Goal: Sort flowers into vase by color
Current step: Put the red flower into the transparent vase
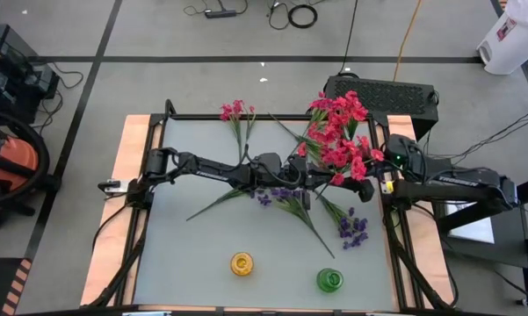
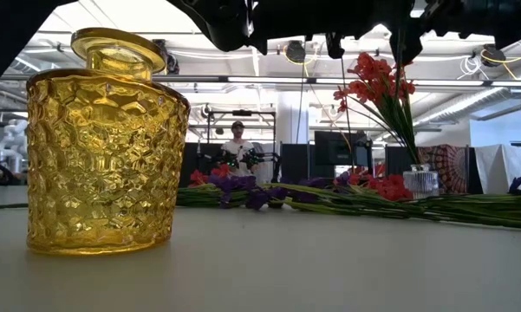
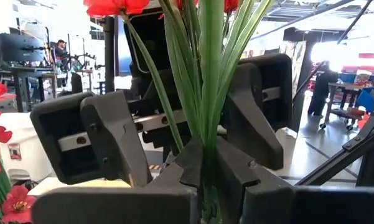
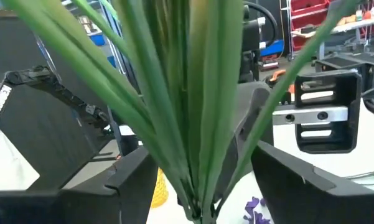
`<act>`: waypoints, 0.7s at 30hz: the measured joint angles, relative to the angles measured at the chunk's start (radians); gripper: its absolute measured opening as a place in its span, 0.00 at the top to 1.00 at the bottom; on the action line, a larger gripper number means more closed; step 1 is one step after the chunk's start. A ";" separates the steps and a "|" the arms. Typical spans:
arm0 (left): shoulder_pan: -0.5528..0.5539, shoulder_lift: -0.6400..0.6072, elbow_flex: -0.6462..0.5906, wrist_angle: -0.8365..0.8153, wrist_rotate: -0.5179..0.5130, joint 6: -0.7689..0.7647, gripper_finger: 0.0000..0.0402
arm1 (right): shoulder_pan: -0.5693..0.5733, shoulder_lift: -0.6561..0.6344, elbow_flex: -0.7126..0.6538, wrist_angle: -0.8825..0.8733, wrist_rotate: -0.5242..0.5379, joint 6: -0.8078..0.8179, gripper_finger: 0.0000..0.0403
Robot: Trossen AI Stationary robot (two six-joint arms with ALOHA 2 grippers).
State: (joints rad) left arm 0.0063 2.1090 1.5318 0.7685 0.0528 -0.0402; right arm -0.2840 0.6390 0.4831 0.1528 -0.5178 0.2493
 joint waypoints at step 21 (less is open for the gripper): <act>-0.013 0.000 0.000 -0.020 0.000 -0.005 0.93 | 0.000 -0.022 0.000 0.061 -0.013 0.071 0.39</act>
State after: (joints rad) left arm -0.0063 2.1086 1.5322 0.7481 0.0528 -0.0456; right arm -0.2837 0.6170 0.4831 0.2139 -0.5308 0.3200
